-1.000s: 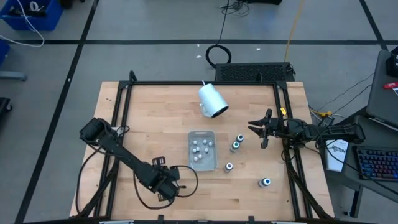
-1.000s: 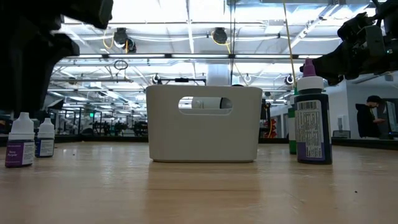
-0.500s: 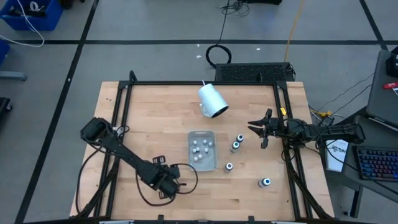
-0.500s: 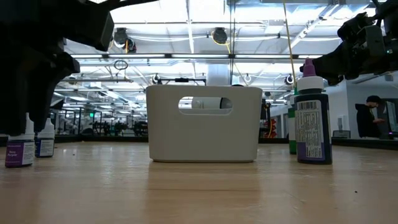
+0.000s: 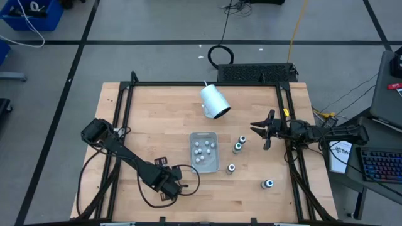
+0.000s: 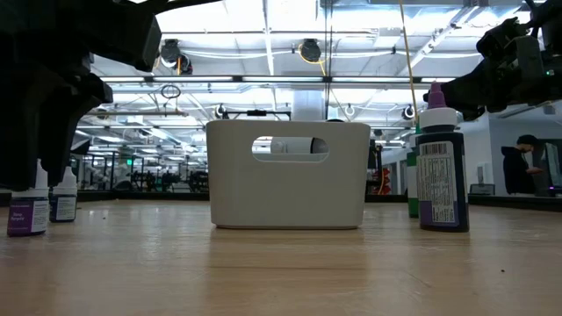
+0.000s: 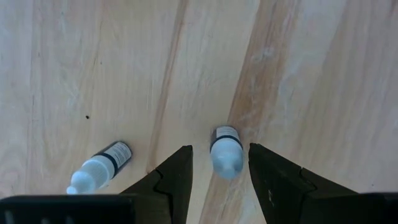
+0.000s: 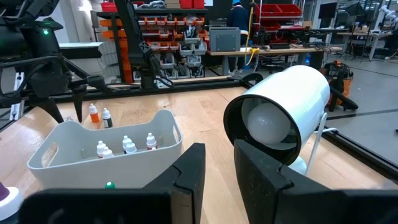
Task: Pick & Place food coloring
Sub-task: Put the small violet food coloring bottle into the gray bin
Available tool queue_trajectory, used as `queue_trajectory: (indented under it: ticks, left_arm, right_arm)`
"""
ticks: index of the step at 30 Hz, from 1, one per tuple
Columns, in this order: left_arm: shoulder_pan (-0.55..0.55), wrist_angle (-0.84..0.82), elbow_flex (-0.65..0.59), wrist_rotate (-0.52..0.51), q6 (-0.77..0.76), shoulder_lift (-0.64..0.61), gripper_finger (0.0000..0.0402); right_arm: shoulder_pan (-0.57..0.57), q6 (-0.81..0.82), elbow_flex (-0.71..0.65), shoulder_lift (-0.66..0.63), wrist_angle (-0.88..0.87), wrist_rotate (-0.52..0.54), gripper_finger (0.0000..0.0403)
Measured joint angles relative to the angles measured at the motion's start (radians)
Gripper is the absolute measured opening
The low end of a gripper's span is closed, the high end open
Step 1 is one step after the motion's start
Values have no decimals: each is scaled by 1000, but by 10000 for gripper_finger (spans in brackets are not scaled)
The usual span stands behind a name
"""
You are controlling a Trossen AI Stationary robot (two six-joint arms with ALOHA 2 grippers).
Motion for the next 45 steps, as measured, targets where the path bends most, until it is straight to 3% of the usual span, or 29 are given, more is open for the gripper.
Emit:
queue_trajectory:
  ticks: [45]
  left_arm:
    - [0,44,-30,24,4,0,159]
  right_arm:
    - [0,0,0,0,0,0,77]
